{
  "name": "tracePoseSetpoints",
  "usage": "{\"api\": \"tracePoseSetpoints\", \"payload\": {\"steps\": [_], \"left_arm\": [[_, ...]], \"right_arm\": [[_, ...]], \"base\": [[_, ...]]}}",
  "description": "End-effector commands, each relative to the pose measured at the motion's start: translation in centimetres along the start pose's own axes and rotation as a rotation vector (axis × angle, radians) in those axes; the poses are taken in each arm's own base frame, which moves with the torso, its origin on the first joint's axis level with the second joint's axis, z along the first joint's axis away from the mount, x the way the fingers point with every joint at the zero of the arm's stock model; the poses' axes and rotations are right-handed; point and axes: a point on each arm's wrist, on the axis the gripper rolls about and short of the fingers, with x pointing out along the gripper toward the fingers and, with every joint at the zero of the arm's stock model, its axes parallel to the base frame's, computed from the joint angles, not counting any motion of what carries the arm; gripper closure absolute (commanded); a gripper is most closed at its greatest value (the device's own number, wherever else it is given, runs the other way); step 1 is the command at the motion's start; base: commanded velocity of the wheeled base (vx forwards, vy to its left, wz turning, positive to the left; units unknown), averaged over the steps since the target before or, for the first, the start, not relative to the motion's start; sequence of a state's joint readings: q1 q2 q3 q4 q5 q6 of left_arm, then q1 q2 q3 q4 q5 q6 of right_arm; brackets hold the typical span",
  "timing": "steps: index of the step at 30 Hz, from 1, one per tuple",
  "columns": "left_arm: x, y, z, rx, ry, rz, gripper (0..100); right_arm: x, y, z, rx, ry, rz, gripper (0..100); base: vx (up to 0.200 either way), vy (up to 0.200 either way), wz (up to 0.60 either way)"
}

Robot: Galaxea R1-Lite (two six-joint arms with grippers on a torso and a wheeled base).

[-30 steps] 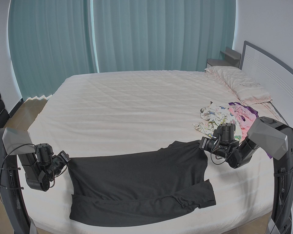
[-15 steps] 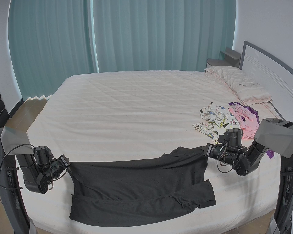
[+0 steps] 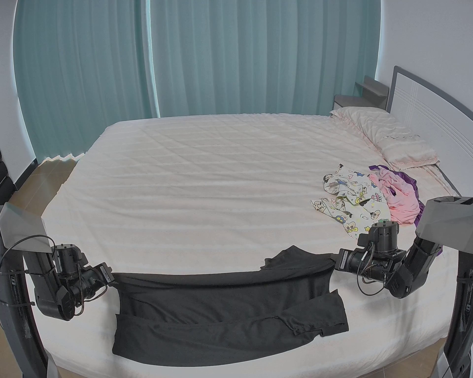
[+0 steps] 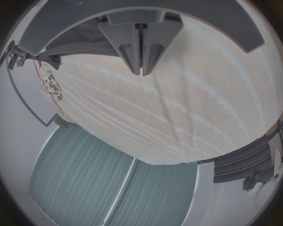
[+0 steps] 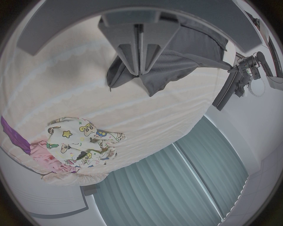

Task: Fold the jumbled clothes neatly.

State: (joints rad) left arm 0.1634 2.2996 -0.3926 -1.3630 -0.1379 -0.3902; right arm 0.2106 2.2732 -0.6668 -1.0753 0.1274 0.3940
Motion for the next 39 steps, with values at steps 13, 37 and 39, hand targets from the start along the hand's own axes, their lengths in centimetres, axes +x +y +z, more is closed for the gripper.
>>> {"api": "tracePoseSetpoints", "payload": {"steps": [13,37,39], "left_arm": [[-0.8,1.2,-3.4,0.013,0.148,0.053,100],[-3.5,2.0,-4.8,-0.02,0.17,0.076,0],[-3.8,2.0,-4.3,-0.061,0.13,0.059,0]], "right_arm": [[-0.6,-1.3,-3.7,-0.012,0.124,-0.046,100],[-3.2,-1.2,-3.3,-0.007,0.049,-0.022,0],[-3.8,-1.1,-2.9,0.031,0.034,-0.022,0]], "base": [[0.0,0.0,0.0],[0.0,0.0,0.0],[0.0,0.0,0.0]]}}
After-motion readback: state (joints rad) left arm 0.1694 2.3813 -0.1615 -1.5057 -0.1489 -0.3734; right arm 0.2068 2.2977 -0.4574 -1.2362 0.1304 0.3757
